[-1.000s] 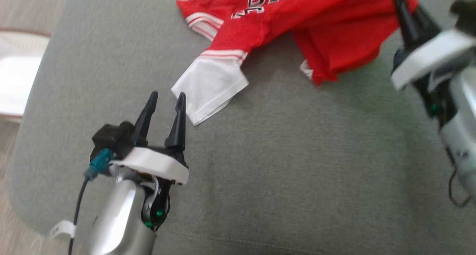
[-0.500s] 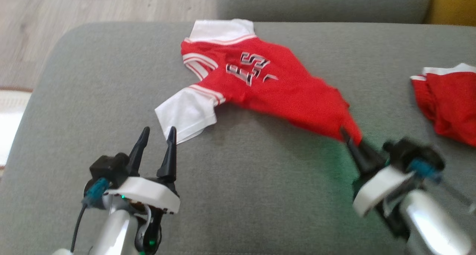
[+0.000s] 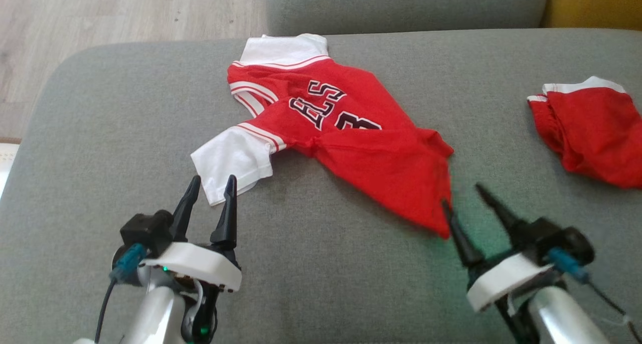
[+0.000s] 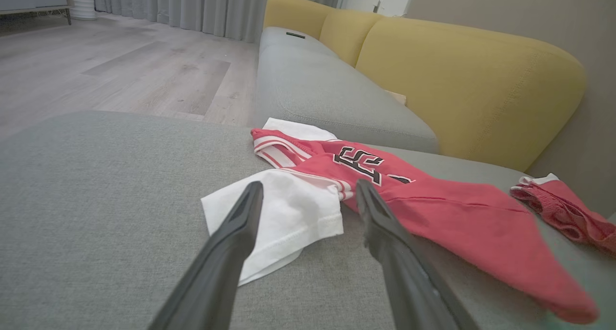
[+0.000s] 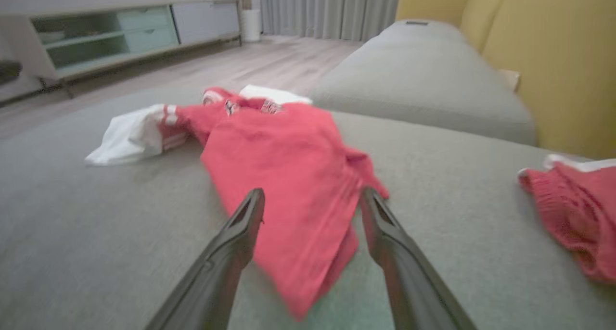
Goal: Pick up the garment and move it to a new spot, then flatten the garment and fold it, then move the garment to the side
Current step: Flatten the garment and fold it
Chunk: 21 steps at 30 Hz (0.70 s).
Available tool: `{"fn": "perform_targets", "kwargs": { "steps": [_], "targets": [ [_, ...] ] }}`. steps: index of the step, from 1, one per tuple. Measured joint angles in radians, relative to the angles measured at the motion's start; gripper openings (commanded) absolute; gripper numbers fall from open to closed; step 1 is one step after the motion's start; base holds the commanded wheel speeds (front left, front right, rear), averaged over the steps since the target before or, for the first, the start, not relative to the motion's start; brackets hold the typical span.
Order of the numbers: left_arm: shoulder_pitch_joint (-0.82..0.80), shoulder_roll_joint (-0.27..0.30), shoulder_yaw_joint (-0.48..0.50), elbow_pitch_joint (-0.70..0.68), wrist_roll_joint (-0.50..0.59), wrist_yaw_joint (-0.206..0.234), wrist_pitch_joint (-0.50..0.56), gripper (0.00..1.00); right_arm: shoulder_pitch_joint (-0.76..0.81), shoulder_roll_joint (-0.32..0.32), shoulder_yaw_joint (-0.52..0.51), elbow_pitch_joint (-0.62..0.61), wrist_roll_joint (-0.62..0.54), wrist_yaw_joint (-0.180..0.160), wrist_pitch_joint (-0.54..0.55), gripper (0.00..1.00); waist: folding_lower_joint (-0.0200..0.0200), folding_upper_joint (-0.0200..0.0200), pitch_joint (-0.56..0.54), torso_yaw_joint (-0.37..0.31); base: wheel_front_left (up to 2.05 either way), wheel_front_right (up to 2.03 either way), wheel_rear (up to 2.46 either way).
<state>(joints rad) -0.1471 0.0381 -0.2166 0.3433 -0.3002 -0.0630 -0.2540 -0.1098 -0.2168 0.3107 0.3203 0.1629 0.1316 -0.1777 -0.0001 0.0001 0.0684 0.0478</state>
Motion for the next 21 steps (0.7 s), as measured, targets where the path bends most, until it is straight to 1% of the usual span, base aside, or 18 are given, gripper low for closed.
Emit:
{"fn": "perform_targets", "kwargs": {
  "steps": [1,2,7,9,17,21],
  "targets": [
    [0.0,0.0,0.0,0.0,0.0,0.0,0.0,1.0,0.0,0.013,-0.027,-0.017,0.0,0.0,-0.006,1.0,0.0,0.0,0.001,-0.002,0.0,0.0,0.0],
    [0.0,0.0,0.001,-0.006,0.004,0.0,0.0,1.0,0.001,0.042,-0.078,-0.057,-0.007,0.0,-0.023,1.0,0.0,0.0,0.004,-0.005,0.0,0.0,0.0],
    [0.0,0.0,0.005,-0.027,0.007,0.0,0.0,1.0,0.023,0.117,-0.2,-0.157,-0.032,0.0,-0.058,1.0,0.0,0.0,0.014,-0.016,0.0,0.0,0.0],
    [-0.001,0.0,0.005,-0.031,0.007,0.0,0.0,1.0,0.035,0.138,-0.247,-0.173,-0.041,0.0,-0.063,1.0,0.0,0.0,0.018,-0.018,0.0,0.0,0.0],
    [-0.002,0.0,-0.001,-0.023,-0.004,0.0,0.0,1.0,0.059,0.168,-0.259,-0.143,-0.06,0.0,-0.07,1.0,0.0,0.0,0.042,-0.012,0.0,0.0,0.0],
    [-0.003,0.0,-0.015,0.045,-0.013,0.002,0.0,1.0,0.057,0.168,-0.263,-0.145,-0.049,0.0,-0.071,1.0,0.0,0.0,0.053,-0.006,0.0,0.0,0.0]
  ]
}}
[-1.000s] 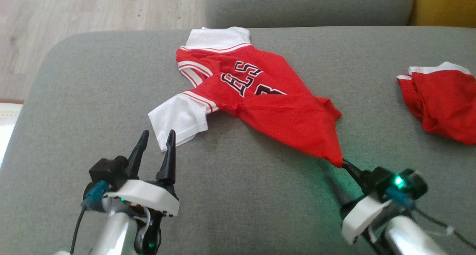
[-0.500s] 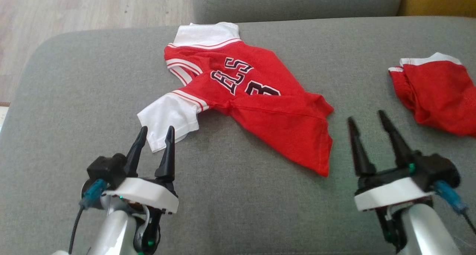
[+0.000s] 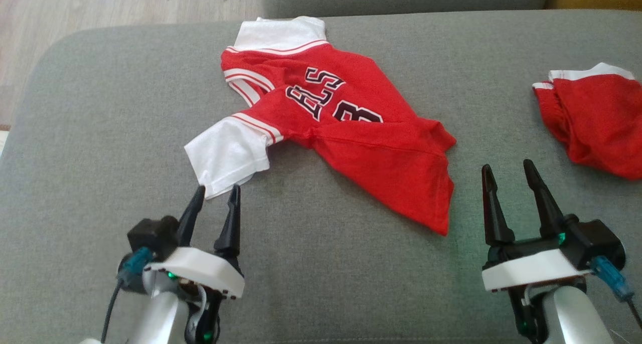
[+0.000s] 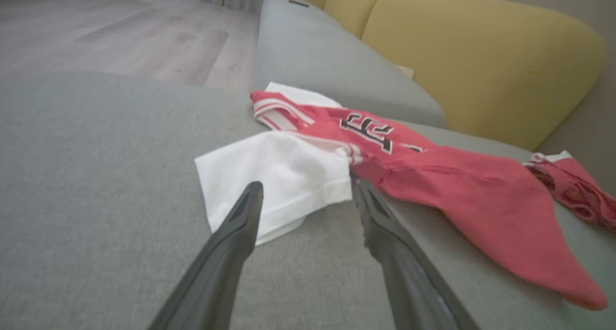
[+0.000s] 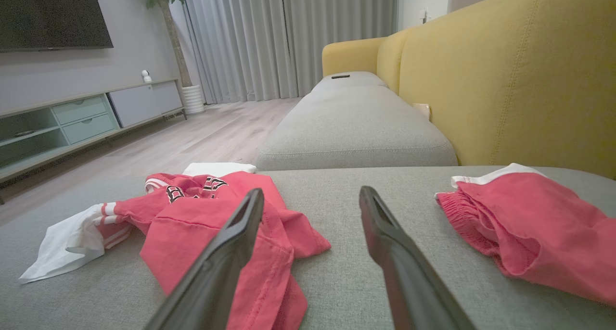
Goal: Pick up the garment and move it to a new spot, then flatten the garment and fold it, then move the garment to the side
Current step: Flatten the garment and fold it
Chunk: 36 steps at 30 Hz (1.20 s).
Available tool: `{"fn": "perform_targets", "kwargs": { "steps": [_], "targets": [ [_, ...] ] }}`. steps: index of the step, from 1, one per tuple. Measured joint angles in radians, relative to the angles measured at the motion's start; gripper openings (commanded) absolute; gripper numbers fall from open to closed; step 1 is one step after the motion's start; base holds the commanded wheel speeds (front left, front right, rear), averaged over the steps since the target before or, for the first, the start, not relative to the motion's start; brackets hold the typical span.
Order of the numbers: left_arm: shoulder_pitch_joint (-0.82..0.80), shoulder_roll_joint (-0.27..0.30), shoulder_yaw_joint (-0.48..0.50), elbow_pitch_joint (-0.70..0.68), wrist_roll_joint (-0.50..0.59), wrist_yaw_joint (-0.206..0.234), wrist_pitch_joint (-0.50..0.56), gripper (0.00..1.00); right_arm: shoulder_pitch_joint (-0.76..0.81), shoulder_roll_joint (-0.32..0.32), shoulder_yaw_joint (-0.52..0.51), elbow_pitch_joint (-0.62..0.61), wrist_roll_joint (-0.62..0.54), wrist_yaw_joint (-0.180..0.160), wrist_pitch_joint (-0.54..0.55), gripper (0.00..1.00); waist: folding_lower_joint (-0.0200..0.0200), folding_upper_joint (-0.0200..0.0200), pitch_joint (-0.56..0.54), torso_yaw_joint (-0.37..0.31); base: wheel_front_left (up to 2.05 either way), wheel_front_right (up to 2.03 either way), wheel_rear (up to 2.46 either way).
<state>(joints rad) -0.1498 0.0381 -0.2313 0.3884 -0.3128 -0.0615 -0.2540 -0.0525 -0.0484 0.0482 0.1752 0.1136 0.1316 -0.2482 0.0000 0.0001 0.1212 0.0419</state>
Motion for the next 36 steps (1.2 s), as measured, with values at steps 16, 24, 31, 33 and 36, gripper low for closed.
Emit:
{"fn": "perform_targets", "kwargs": {
  "steps": [16,24,31,33,36],
  "targets": [
    [-0.205,0.027,0.052,0.339,-0.026,0.077,0.013,1.0,-0.042,0.0,0.019,-0.011,0.001,0.0,-0.003,1.0,0.0,0.0,0.071,-0.04,0.0,0.0,0.0],
    [-0.294,0.04,0.049,0.475,-0.042,0.046,0.063,1.0,-0.046,0.0,0.015,-0.012,0.001,0.0,-0.003,1.0,0.0001,0.0,0.094,-0.074,0.0,0.0,0.0],
    [-0.341,0.047,0.043,0.544,-0.05,0.034,0.11,0.0,-0.057,0.0,0.008,-0.012,0.002,0.0,-0.003,1.0,0.0,0.0,0.089,-0.079,0.0,0.0,0.0],
    [-0.35,0.049,0.04,0.557,-0.051,0.033,0.11,0.0,-0.061,0.0,0.005,-0.012,0.002,0.0,-0.003,1.0,0.0001,0.0,0.087,-0.075,0.0,0.0,0.0],
    [-0.35,0.046,0.034,0.565,-0.051,0.026,0.072,0.0,-0.061,0.0,0.003,-0.012,0.002,0.0,-0.003,1.0,0.0001,0.0,0.083,-0.064,0.0,0.0,0.0]
  ]
}}
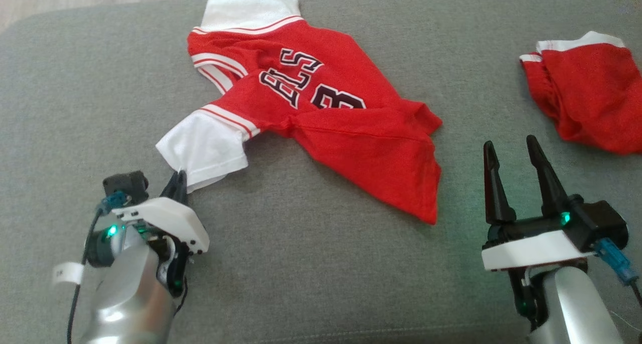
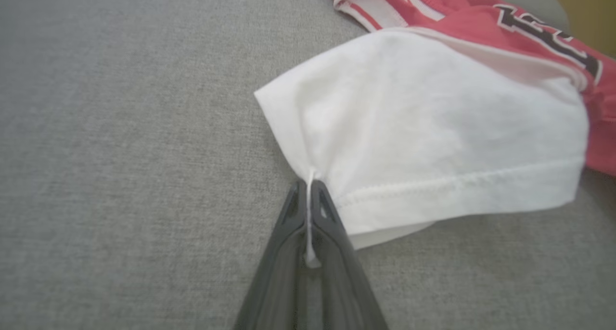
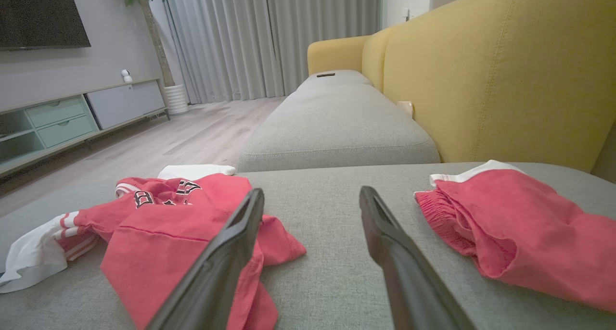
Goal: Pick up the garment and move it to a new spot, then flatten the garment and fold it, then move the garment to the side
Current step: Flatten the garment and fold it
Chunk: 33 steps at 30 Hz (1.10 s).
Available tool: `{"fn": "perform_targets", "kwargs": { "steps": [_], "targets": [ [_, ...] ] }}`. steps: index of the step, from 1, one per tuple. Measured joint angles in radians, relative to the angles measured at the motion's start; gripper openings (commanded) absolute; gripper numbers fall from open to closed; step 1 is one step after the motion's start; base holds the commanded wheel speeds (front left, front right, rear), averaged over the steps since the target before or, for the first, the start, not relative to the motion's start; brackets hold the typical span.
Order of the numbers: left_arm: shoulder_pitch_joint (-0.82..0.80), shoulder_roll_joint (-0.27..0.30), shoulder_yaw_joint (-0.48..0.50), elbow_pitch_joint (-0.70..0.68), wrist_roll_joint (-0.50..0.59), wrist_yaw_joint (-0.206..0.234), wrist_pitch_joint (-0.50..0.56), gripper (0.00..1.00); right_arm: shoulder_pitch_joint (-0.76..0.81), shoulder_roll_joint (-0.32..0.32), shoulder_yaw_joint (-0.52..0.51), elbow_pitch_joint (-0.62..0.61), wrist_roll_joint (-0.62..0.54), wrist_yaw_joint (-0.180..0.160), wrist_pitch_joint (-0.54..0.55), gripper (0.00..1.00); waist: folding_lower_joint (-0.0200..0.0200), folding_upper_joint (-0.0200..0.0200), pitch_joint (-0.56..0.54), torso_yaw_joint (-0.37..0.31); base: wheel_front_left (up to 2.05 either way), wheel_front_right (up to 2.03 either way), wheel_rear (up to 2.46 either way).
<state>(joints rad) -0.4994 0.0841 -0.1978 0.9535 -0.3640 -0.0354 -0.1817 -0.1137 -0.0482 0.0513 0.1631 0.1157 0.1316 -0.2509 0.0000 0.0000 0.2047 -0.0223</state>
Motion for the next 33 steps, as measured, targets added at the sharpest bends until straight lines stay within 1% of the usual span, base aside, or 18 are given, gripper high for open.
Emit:
{"fn": "perform_targets", "kwargs": {
  "steps": [4,9,13,14,15,18,23,28,33],
  "targets": [
    [0.01,-0.006,-0.001,-0.015,-0.001,0.0,-0.048,0.0,0.0,0.0,-0.001,0.016,-0.002,0.0,0.0,1.0,0.0,0.0,-0.007,0.019,0.0,0.0,0.0],
    [0.043,-0.007,0.018,-0.124,-0.001,0.009,-0.067,0.0,-0.012,0.0,0.001,0.068,0.012,0.0,0.001,1.0,0.0,0.0,-0.014,0.046,0.0,0.0,0.0],
    [0.086,-0.012,0.027,-0.24,0.007,0.014,-0.068,0.0,-0.058,0.0,0.003,0.124,0.086,0.0,0.033,1.0,0.0,0.0,-0.017,0.068,0.0,0.0,0.0],
    [0.096,-0.014,0.027,-0.254,0.012,0.015,-0.068,0.0,-0.069,0.0,0.004,0.139,0.123,0.0,0.041,1.0,0.0,0.0,-0.017,0.072,0.0,0.0,0.0],
    [0.12,-0.018,0.027,-0.275,0.015,0.015,-0.068,0.0,-0.09,0.0,0.011,0.173,0.192,0.0,0.066,1.0,0.0,0.0,-0.018,0.08,0.0,0.0,0.0],
    [0.145,-0.021,0.026,-0.292,0.027,0.015,-0.068,0.0,-0.115,0.0,0.029,0.228,0.296,0.0,0.11,1.0,0.0,0.0,-0.016,0.085,0.0,0.0,0.0],
    [0.15,-0.022,0.021,-0.309,0.038,0.015,-0.068,0.0,-0.162,-0.001,0.059,0.327,0.394,0.0,0.17,1.0,0.0,0.0,-0.013,0.091,0.0,0.0,0.0],
    [0.15,-0.024,0.017,-0.312,0.046,0.015,-0.068,0.0,-0.215,-0.001,0.106,0.397,0.407,0.0,0.191,1.0,0.0,0.0,-0.011,0.094,0.0,0.0,0.0],
    [0.15,-0.025,0.013,-0.312,0.046,0.014,-0.068,0.0,-0.233,-0.001,0.151,0.438,0.439,0.0,0.199,1.0,0.0,0.0,-0.012,0.099,0.0,0.0,0.0]
  ]
}}
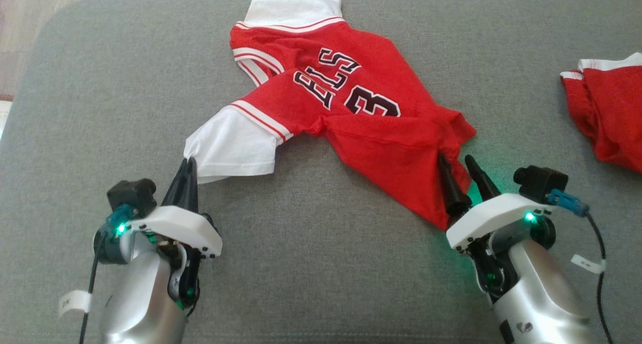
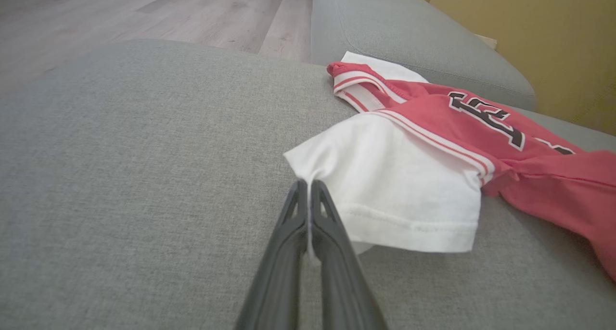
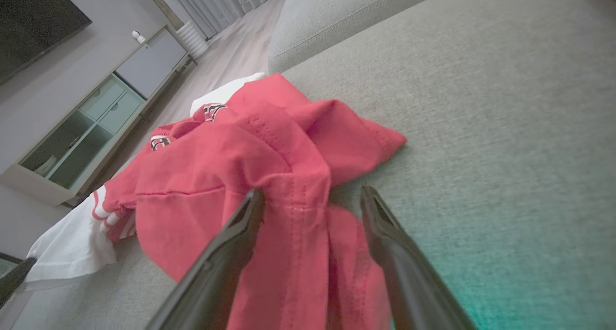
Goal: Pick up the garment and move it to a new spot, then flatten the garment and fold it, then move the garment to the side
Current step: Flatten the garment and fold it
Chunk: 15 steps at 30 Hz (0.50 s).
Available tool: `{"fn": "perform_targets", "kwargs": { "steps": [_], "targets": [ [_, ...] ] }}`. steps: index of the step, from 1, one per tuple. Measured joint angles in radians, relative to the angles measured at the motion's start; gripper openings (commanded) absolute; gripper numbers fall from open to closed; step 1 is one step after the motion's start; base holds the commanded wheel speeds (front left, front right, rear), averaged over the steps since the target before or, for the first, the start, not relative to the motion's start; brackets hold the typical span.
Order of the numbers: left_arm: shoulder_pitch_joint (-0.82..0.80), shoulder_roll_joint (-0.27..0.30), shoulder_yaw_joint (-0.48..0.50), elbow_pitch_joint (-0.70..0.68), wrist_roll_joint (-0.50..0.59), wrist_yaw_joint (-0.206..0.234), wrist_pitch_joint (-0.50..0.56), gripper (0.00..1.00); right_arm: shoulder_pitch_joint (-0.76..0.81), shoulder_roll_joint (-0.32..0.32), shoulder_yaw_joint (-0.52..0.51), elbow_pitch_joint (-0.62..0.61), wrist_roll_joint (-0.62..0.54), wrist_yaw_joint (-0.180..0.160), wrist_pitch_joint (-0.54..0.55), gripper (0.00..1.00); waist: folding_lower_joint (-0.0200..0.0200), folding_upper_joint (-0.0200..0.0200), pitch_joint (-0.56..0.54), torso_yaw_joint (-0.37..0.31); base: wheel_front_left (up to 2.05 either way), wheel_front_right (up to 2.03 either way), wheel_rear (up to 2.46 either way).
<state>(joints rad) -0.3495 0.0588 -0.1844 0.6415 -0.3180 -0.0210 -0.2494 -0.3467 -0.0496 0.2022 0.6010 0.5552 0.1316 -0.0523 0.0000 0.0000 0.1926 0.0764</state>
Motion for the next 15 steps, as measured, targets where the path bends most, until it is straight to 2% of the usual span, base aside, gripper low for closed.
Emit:
{"fn": "perform_targets", "kwargs": {
  "steps": [10,11,12,13,14,15],
  "targets": [
    [0.0,-0.001,-0.003,0.001,0.001,0.0,0.0,0.0,-0.019,-0.001,0.049,0.046,0.034,0.0,-0.001,1.0,0.0,0.0,-0.002,0.002,0.0,0.0,0.0],
    [0.0,-0.001,-0.003,0.001,0.002,0.0,0.0,0.0,-0.019,-0.001,0.052,0.048,0.035,0.0,-0.001,0.97,0.0,0.0,-0.002,0.001,0.0,0.0,0.0],
    [0.0,0.0,-0.003,0.001,0.002,0.0,0.0,0.0,-0.019,-0.001,0.055,0.049,0.037,0.0,-0.003,0.71,0.0,0.0,-0.001,0.0,0.0,0.0,0.0],
    [0.0,0.0,-0.003,0.001,0.002,0.0,0.0,0.0,-0.02,-0.001,0.058,0.049,0.044,0.0,-0.007,0.38,0.0,0.0,-0.001,-0.001,0.0,0.0,0.0],
    [0.0,0.0,-0.003,0.001,0.002,0.0,0.0,0.0,-0.021,-0.001,0.06,0.049,0.047,0.0,-0.011,0.38,0.0,0.0,-0.001,-0.002,0.0,0.0,0.0],
    [0.0,0.0,-0.003,0.001,0.002,0.0,0.0,0.0,-0.024,-0.001,0.064,0.049,0.048,0.0,-0.011,0.17,0.0,0.0,0.0,-0.003,0.0,0.0,0.0]
  ]
}}
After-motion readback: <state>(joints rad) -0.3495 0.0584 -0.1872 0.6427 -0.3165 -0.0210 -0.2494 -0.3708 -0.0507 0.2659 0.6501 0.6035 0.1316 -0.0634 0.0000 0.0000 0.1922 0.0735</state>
